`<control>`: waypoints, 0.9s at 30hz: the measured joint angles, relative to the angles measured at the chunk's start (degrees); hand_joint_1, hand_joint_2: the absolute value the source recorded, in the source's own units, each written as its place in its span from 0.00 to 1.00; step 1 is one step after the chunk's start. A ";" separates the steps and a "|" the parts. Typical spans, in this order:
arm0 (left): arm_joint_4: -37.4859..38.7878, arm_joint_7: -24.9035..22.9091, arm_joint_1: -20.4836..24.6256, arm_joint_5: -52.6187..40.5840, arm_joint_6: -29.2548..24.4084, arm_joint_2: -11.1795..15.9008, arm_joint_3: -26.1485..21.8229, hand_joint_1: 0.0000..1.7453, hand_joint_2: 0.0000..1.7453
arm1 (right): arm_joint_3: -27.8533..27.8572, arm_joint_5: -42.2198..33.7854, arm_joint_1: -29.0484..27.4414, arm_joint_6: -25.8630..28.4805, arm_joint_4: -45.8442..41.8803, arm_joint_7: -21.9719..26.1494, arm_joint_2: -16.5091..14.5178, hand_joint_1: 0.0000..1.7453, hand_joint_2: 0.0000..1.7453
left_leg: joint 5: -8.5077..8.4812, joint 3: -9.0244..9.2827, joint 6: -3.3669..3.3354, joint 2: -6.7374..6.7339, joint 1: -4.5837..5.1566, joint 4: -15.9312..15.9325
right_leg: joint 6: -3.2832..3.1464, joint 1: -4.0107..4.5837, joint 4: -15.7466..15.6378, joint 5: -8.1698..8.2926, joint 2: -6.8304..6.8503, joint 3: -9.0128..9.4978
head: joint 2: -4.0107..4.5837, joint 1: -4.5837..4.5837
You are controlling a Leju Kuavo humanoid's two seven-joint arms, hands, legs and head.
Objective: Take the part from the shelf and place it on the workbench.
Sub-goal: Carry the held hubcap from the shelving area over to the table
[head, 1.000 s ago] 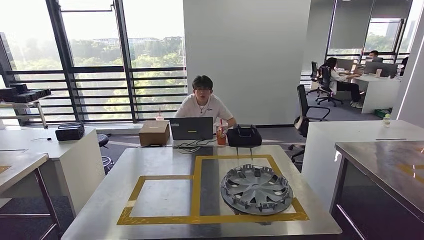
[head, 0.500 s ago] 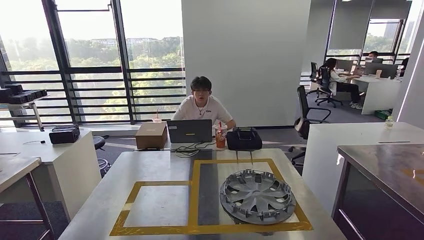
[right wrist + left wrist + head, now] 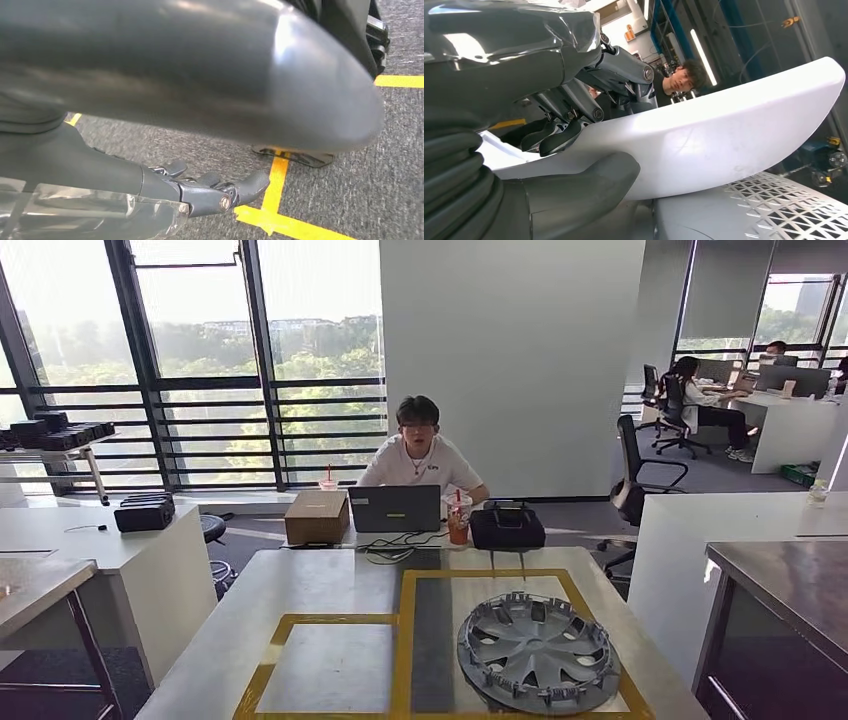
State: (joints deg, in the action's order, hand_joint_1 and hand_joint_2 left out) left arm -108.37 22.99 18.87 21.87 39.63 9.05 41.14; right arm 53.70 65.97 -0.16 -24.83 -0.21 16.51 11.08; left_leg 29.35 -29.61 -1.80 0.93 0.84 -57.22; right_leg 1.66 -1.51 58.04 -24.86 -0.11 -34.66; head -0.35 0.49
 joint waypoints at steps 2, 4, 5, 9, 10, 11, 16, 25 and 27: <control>-0.22 0.03 0.08 0.02 0.22 0.07 -0.20 1.00 1.00 | -0.15 -0.07 -0.03 -0.05 -0.05 0.03 -0.11 0.00 0.00 | 0.64 0.09 0.46 -0.08 -0.25 -0.39 | -0.86 -0.11 0.00 -0.44 -0.05 0.36 | -0.03 0.09; -0.45 0.08 0.22 0.09 0.45 0.15 -0.39 1.00 1.00 | -0.27 -0.16 -0.08 -0.14 -0.14 0.05 -0.19 0.00 0.00 | 2.51 -1.64 1.15 -0.31 -0.55 -4.29 | -1.60 -0.33 -0.06 -1.00 -0.09 1.11 | -0.04 0.21; -0.51 0.09 0.26 0.13 0.48 0.21 -0.45 1.00 1.00 | -0.31 -0.19 -0.10 -0.18 -0.18 0.05 -0.19 0.00 0.00 | 3.88 -3.69 1.51 -0.47 -0.68 -8.01 | -1.88 -0.27 -0.07 -1.34 -0.10 1.47 | -0.03 0.31; -0.52 0.10 0.21 0.22 0.54 0.41 -0.50 1.00 1.00 | -0.35 -0.43 -0.32 -0.32 -0.27 0.05 -0.24 0.00 0.00 | 3.72 -11.40 1.67 -0.65 -1.00 -17.05 | -2.08 0.10 -0.07 -2.84 -0.24 3.17 | -0.02 0.48; -0.55 0.08 0.21 0.27 0.59 0.44 -0.53 1.00 1.00 | -0.35 -0.63 -0.38 -0.39 -0.30 0.06 -0.26 0.00 0.00 | 0.97 -10.97 1.25 -0.64 -0.89 -14.29 | -2.06 0.28 -0.09 -3.30 -0.33 3.88 | -0.02 0.53; -0.61 0.06 0.23 0.31 0.67 0.46 -0.59 1.00 1.00 | -0.35 -0.87 -0.43 -0.47 -0.31 0.08 -0.33 0.00 0.00 | -2.20 -9.80 0.52 -0.63 -0.64 -10.14 | -2.06 0.40 -0.18 -3.77 -0.41 4.49 | -0.02 0.56; -0.88 -0.04 0.39 0.43 1.08 0.61 -1.00 1.00 1.00 | -0.33 -1.49 -0.25 -0.66 -0.43 0.14 -0.95 0.00 0.00 | -5.44 -5.83 -2.02 -0.84 0.62 -1.09 | -1.18 0.50 -1.21 -4.92 -0.49 5.99 | -0.02 0.57; -1.15 -0.11 0.32 0.68 1.20 0.58 -1.10 1.00 1.00 | -0.33 -1.61 -0.44 -0.70 -0.58 0.19 -0.70 0.00 0.00 | -3.66 -0.27 -1.69 -0.55 -0.28 2.61 | 0.82 -0.07 12.31 -5.80 -0.02 -4.77 | -0.04 0.10; -1.11 -0.14 0.31 0.58 1.21 0.57 -1.10 1.00 1.00 | -0.33 -1.72 -0.53 -0.68 -0.57 0.00 -0.81 0.00 0.00 | -2.11 0.46 -0.92 -0.46 -0.33 1.72 | 2.09 -0.50 4.52 -0.98 0.18 -2.25 | -0.02 -0.05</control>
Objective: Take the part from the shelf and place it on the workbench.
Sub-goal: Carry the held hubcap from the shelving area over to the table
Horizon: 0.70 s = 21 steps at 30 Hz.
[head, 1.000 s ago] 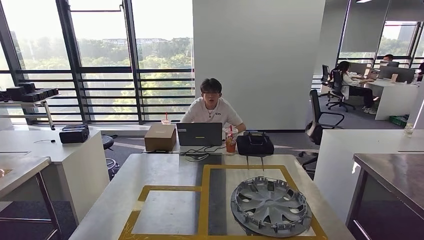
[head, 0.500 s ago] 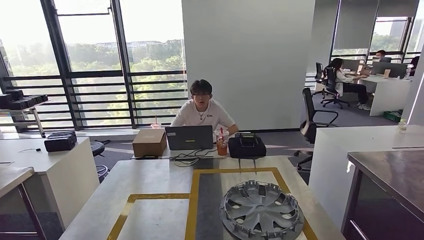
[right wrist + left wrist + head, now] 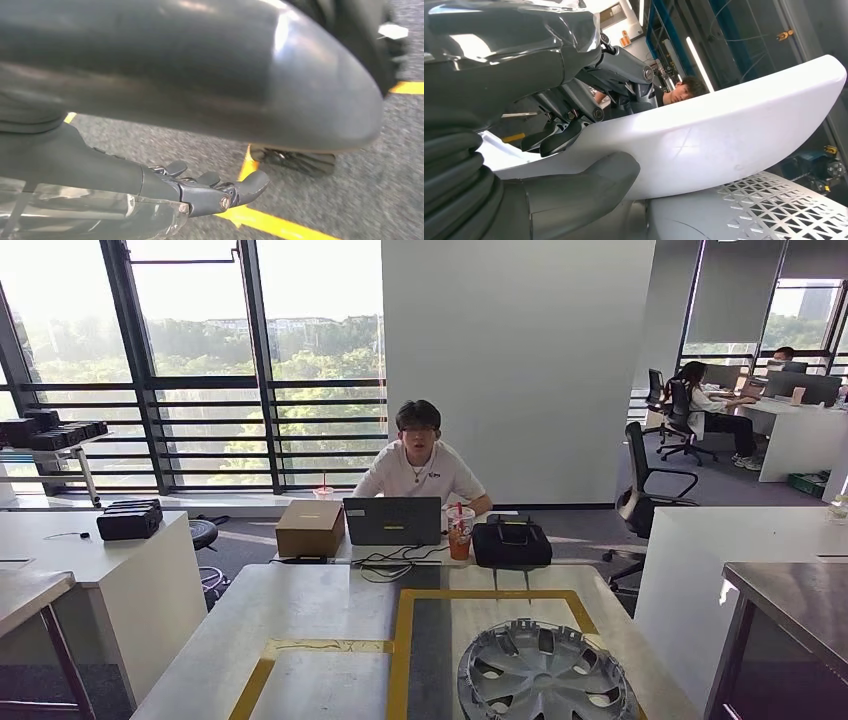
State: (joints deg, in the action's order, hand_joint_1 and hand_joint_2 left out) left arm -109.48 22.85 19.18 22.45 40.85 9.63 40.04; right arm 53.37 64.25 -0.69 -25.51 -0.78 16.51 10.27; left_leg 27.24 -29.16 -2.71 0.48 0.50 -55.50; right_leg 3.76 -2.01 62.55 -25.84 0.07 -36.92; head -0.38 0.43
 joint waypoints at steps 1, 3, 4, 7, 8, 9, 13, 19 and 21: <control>0.02 -0.07 0.01 -0.10 0.01 -0.02 0.01 1.00 1.00 | 0.00 -0.14 0.02 0.03 -0.01 -0.13 -0.05 0.00 0.00 | 0.81 0.08 0.40 -0.01 0.09 -0.59 | -0.11 -0.11 -2.87 1.38 0.04 1.08 | 0.02 0.01; 0.05 -0.21 0.06 -0.28 0.01 -0.12 0.02 1.00 1.00 | 0.00 -0.41 0.08 0.08 -0.04 -0.37 -0.18 0.00 0.00 | 1.94 -0.07 0.94 -0.04 0.32 -1.33 | -1.26 0.01 -4.35 1.54 0.02 1.80 | 0.02 0.08; 0.05 -0.27 0.08 -0.33 0.01 -0.19 0.03 1.00 1.00 | 0.00 -0.54 0.11 0.09 -0.05 -0.42 -0.17 0.00 0.00 | 2.28 0.00 1.04 -0.08 0.25 -1.43 | -1.91 -0.02 -4.38 1.26 -0.07 1.85 | 0.01 0.19; -0.07 -0.29 0.10 -0.32 0.01 -0.32 -0.05 1.00 1.00 | 0.00 -0.87 -0.02 0.11 -0.06 -0.45 -0.17 0.00 0.00 | 4.27 -0.84 1.70 -0.18 -0.15 -4.31 | -3.05 -0.23 -4.43 0.49 -0.18 2.67 | -0.02 0.33; -0.11 -0.28 0.09 -0.31 0.01 -0.34 -0.09 1.00 1.00 | 0.00 -0.99 -0.06 0.14 -0.06 -0.50 -0.11 0.00 0.00 | 5.67 -2.43 2.04 -0.20 -0.27 -7.47 | -3.38 -0.24 -4.46 0.22 -0.19 3.01 | -0.01 0.39; -0.12 -0.27 0.04 -0.29 0.01 -0.35 -0.13 1.00 1.00 | 0.00 -1.13 -0.06 0.19 -0.05 -0.60 -0.04 0.00 0.00 | 7.27 -4.86 2.33 -0.21 -0.39 -11.68 | -3.64 -0.20 -4.46 -0.07 -0.19 3.31 | 0.00 0.48; -0.09 -0.15 -0.25 -0.15 -0.01 -0.48 -0.20 1.00 1.00 | -0.04 -1.69 -0.25 0.89 -0.03 -0.99 0.32 0.00 0.00 | 5.94 -11.28 2.30 -0.30 -0.72 -18.36 | -3.72 0.07 -4.46 -1.38 -0.37 4.83 | 0.00 0.60; -0.14 0.78 -0.40 -0.44 -0.46 -1.14 -0.89 1.00 1.00 | -0.82 -2.16 -0.13 1.88 0.16 -0.73 0.95 0.00 0.00 | -2.56 -5.89 -0.17 -0.39 0.27 -3.34 | -2.70 0.58 -4.94 -2.85 -0.73 6.69 | 0.02 0.63; -0.31 1.20 -0.69 -1.29 -0.94 -1.35 -1.30 1.00 1.00 | -1.21 -2.30 -0.11 1.98 0.21 -0.49 1.43 0.00 0.00 | -2.86 -5.01 -0.29 -0.33 0.08 -1.99 | -2.22 0.70 -5.07 -3.15 -0.53 6.75 | 0.00 0.60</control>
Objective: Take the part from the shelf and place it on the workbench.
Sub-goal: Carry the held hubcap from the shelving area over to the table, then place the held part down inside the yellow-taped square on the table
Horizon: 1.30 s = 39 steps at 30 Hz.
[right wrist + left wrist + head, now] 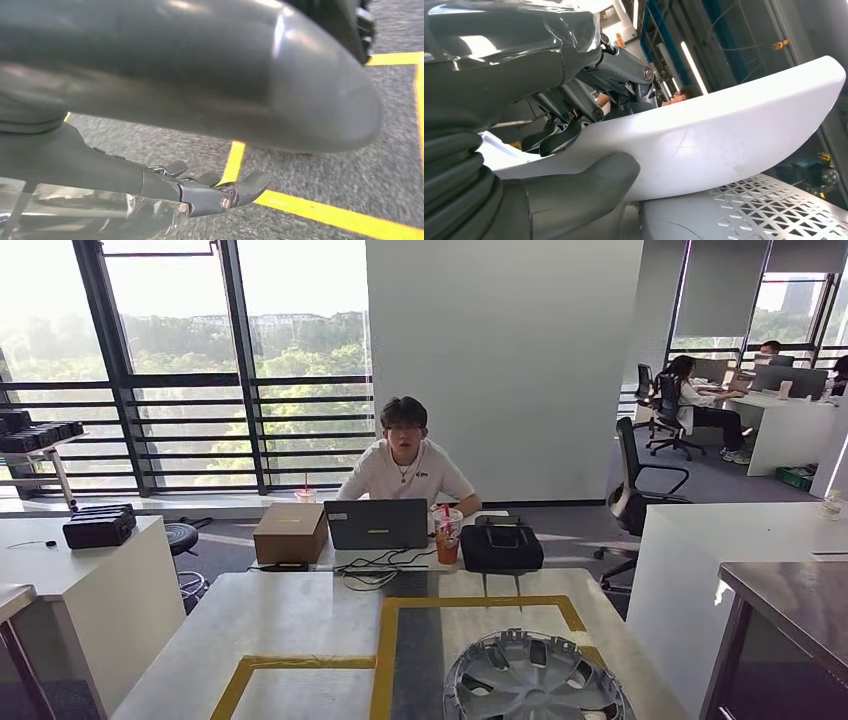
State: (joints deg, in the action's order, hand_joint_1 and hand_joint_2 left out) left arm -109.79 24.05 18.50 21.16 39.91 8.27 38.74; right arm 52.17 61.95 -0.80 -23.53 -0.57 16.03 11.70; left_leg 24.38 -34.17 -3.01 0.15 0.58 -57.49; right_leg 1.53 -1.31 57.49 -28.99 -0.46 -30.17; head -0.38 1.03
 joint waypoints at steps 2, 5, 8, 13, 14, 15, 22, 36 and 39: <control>-0.20 0.28 -0.46 -1.48 -0.81 -0.40 -0.39 1.00 1.00 | -0.46 -0.21 -0.03 0.07 0.03 0.33 0.58 0.00 0.00 | -0.29 1.27 -0.27 -0.07 -0.25 1.55 | -0.04 0.16 3.40 -1.59 0.19 -1.58 | -0.01 -0.15; -0.24 0.44 -1.56 -3.97 -2.09 -0.87 -0.58 1.00 1.00 | -1.13 -0.54 -0.30 0.09 0.05 0.52 1.44 0.00 0.00 | 0.04 1.69 -0.61 -0.05 0.02 1.83 | -0.20 0.08 14.53 -4.91 0.24 -8.26 | -0.01 -0.34; -0.24 0.49 -2.33 -5.95 -3.14 -0.97 -0.60 1.00 1.00 | -1.81 -0.93 -0.79 -0.04 0.05 0.39 1.90 0.00 0.00 | 0.72 2.06 -0.43 0.29 0.11 1.43 | 1.17 -0.11 11.91 -1.69 0.28 -8.69 | 0.00 -0.45; -0.04 0.24 -2.20 -9.38 -4.61 -0.95 -0.59 1.00 1.00 | -2.69 -2.45 -0.96 -0.68 0.09 -1.18 1.86 0.00 0.00 | 2.44 2.06 0.83 0.52 0.59 -0.22 | 0.32 -0.03 0.52 3.15 0.36 -3.60 | 0.00 -0.49; 0.12 0.20 -2.02 -10.04 -4.68 -0.92 -0.55 1.00 1.00 | -2.82 -2.83 -0.95 -0.91 0.11 -1.60 1.61 0.00 0.00 | 2.56 2.05 0.97 0.50 0.51 -0.30 | -0.15 -0.18 0.53 3.15 0.35 -3.61 | 0.00 -0.43; 0.31 0.20 -1.82 -10.58 -4.71 -0.87 -0.50 1.00 1.00 | -2.93 -3.21 -0.93 -1.12 0.13 -2.02 1.32 0.00 0.00 | 2.86 1.92 1.20 0.47 0.42 -0.65 | -0.47 -0.33 0.48 3.15 0.34 -3.54 | 0.00 -0.40; 1.43 0.43 -1.23 -12.65 -4.60 0.20 -0.25 1.00 1.00 | -3.37 -4.31 -0.30 -1.69 0.20 -3.30 -0.87 0.00 0.00 | 8.75 -6.25 3.01 0.17 -0.76 -16.31 | -1.47 -0.61 0.41 2.89 0.32 -3.06 | 0.01 -0.07; 6.54 -5.96 7.93 -21.89 -13.04 5.30 4.96 1.00 1.00 | -4.37 -5.26 0.39 -5.22 -5.43 -4.38 -7.20 0.00 0.00 | 0.33 2.35 -0.07 0.03 -0.19 2.10 | -0.54 -0.07 14.99 -2.93 0.40 -10.35 | -0.01 -0.43; 11.48 -6.28 11.60 -23.54 -13.13 6.03 5.42 1.00 1.00 | -4.56 -5.52 0.18 -5.55 -5.90 -4.56 -7.48 0.00 0.00 | 0.65 2.32 0.18 0.27 -0.14 1.57 | 0.64 -0.17 9.76 0.25 0.46 -8.22 | 0.00 -0.56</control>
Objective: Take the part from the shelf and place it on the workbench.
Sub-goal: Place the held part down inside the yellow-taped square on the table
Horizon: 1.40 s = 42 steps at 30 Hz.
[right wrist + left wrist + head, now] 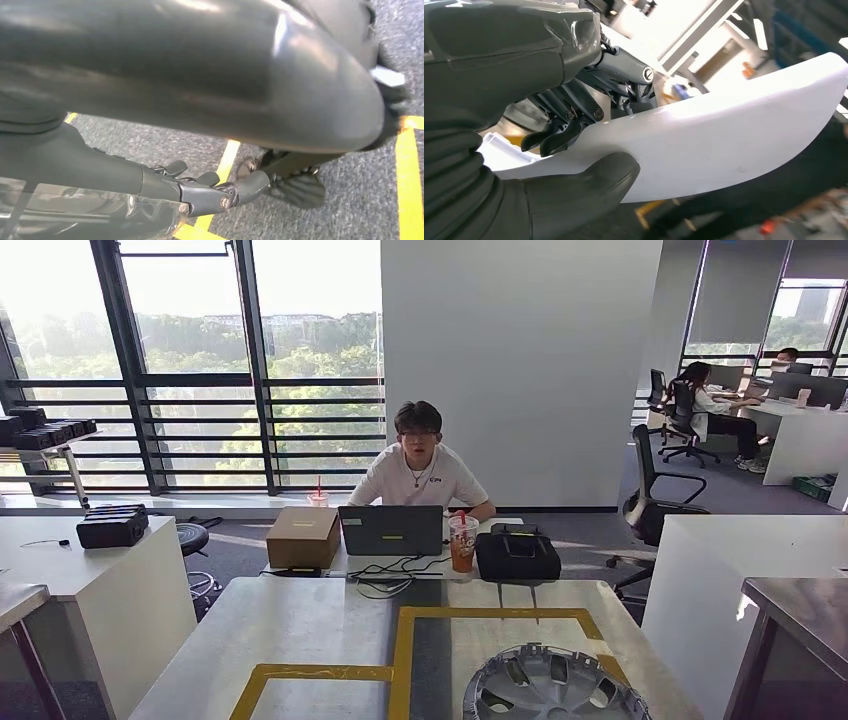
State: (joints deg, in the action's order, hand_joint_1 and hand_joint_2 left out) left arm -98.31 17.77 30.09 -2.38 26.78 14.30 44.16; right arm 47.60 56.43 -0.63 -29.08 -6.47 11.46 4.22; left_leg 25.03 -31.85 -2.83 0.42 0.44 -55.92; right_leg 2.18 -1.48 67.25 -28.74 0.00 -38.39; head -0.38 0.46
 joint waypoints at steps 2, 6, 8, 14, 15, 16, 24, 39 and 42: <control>2.75 -0.17 2.25 -2.26 -0.68 0.37 0.13 1.00 1.00 | 0.00 -0.40 0.01 -0.02 -0.20 -0.12 -0.11 0.00 0.00 | 0.64 -0.17 0.56 0.05 0.24 -0.88 | 0.12 0.00 -7.07 2.52 0.04 3.45 | 0.00 -0.09; 6.08 -0.33 4.90 -3.77 -1.23 0.97 0.51 1.00 1.00 | 0.00 -0.80 -0.11 0.07 -0.46 -0.22 -0.43 0.00 0.00 | 1.25 -0.60 1.37 -0.11 0.36 -1.62 | -1.18 0.09 -9.42 3.25 -0.13 4.57 | -0.01 0.08; 6.93 -0.33 5.67 -3.95 -1.32 1.21 0.61 1.00 1.00 | 0.00 -0.84 -0.25 0.07 -0.54 -0.25 -0.60 0.00 0.00 | 2.64 -1.58 1.99 -0.15 0.11 -3.62 | -1.72 -0.27 -9.53 3.28 -0.14 4.69 | 0.00 0.23; 12.14 -2.08 7.65 -12.15 -6.40 2.02 1.56 1.00 1.00 | 0.13 -1.48 -0.33 0.20 -0.67 -0.04 -1.03 0.00 0.00 | 6.62 -8.82 3.24 -0.27 -1.00 -17.01 | -2.17 -0.40 -9.52 3.14 -0.24 4.84 | 0.00 0.48; 13.91 -2.17 8.34 -14.42 -7.90 2.22 1.52 1.00 1.00 | 0.16 -1.57 -0.35 0.31 -0.68 -0.09 -1.17 0.00 0.00 | 4.54 -7.49 3.09 -0.30 -1.05 -13.83 | -2.17 -0.37 -9.53 3.14 -0.31 4.92 | 0.00 0.50; 15.75 -2.20 9.16 -16.88 -9.45 2.43 1.36 1.00 1.00 | 0.18 -1.61 -0.37 0.42 -0.70 -0.22 -1.34 0.00 0.00 | 2.44 -5.62 2.81 -0.32 -1.01 -9.61 | -2.15 -0.36 -9.56 3.14 -0.38 4.99 | 0.00 0.52; 33.42 -6.45 15.38 -40.69 -16.36 1.41 0.51 1.00 1.00 | 0.19 -1.49 -0.57 0.28 -0.90 -0.47 -2.34 0.00 0.00 | -0.85 -1.11 0.63 -0.35 -0.66 -0.08 | -0.74 0.10 -6.70 1.76 -0.38 2.98 | -0.01 0.40; 55.85 -13.70 18.26 -56.26 -19.14 -5.40 -2.04 1.00 1.00 | 0.51 -1.75 -0.55 0.11 -1.65 -0.31 -2.45 0.00 0.00 | 2.19 -3.27 2.18 -0.18 0.00 -4.62 | -1.99 -0.13 -9.87 4.26 -0.35 3.90 | 0.00 0.26; 58.96 -13.69 18.46 -57.11 -19.19 -5.79 -3.30 1.00 1.00 | 0.65 -1.77 -0.59 0.06 -1.74 -0.36 -2.43 0.00 0.00 | 7.00 -8.55 3.06 -0.25 -0.64 -15.57 | -2.31 -0.14 -9.84 4.19 -0.38 3.94 | 0.00 0.45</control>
State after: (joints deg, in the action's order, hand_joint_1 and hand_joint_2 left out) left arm -39.34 4.08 48.55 -59.48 7.59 8.51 40.86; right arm 48.25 54.66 -1.22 -29.02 -8.21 11.10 1.79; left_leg 32.03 -40.40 0.23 0.18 -0.20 -71.49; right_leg -0.13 -1.62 57.41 -24.55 -0.39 -34.45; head -0.37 0.92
